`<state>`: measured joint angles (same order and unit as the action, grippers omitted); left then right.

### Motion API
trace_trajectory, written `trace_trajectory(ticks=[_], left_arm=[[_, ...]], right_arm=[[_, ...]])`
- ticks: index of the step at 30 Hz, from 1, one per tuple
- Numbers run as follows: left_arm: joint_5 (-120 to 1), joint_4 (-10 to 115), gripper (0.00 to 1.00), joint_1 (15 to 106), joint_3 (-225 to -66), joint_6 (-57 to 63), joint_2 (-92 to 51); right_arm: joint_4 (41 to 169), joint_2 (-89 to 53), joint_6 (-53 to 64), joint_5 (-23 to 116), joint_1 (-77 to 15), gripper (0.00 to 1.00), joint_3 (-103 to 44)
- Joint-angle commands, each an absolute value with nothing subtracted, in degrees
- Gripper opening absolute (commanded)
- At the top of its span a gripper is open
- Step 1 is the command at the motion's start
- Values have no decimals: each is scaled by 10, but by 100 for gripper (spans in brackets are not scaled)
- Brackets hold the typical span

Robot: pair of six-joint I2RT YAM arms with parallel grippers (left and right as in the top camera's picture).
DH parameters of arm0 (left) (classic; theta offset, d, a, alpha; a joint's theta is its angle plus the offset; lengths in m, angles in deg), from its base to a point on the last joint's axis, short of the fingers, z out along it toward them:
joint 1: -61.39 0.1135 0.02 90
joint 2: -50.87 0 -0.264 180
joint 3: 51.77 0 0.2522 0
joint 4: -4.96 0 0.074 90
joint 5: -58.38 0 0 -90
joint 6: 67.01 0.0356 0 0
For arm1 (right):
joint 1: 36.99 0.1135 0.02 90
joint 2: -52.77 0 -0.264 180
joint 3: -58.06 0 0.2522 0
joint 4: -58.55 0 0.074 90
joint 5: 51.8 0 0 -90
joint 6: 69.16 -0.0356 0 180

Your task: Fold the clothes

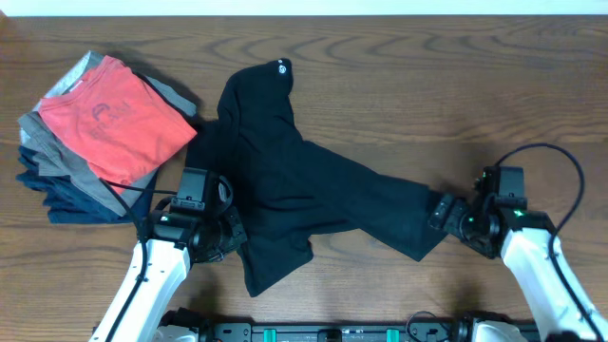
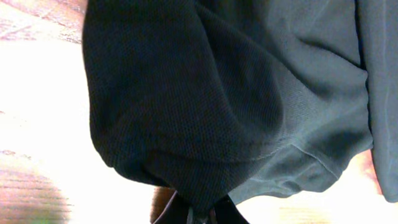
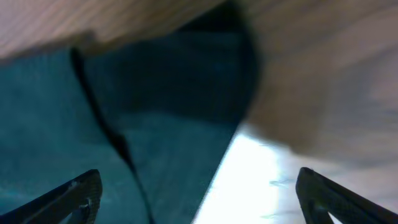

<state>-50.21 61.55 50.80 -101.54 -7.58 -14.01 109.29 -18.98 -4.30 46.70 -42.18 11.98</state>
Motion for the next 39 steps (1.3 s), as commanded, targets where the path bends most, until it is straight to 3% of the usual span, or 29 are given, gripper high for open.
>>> trace_trajectory(ticks=[1,11,18,20,27,30,39], left_arm=[[-487,615,6,511,-1017,-66,-140],[-486,613,6,511,-1017,-66,-142],[-486,613,6,511,-1017,-66,-142],[-485,613,6,511,-1017,-66,-142],[-484,613,6,511,-1017,-66,-142],[-484,613,6,511,-1017,-65,-142],[-485,614,6,511,-1017,-66,-142]], right_arm=[[1095,-226,-13,559,-422,96,115],[1122,-310,36,643,-390,95,115],[1163,-312,31,646,-356,80,115],[1168,-312,29,645,-356,73,115],[1158,-312,11,646,-356,20,115],[1145,-312,11,646,-356,3,115],[1067,-302,0,679,-372,1,66]])
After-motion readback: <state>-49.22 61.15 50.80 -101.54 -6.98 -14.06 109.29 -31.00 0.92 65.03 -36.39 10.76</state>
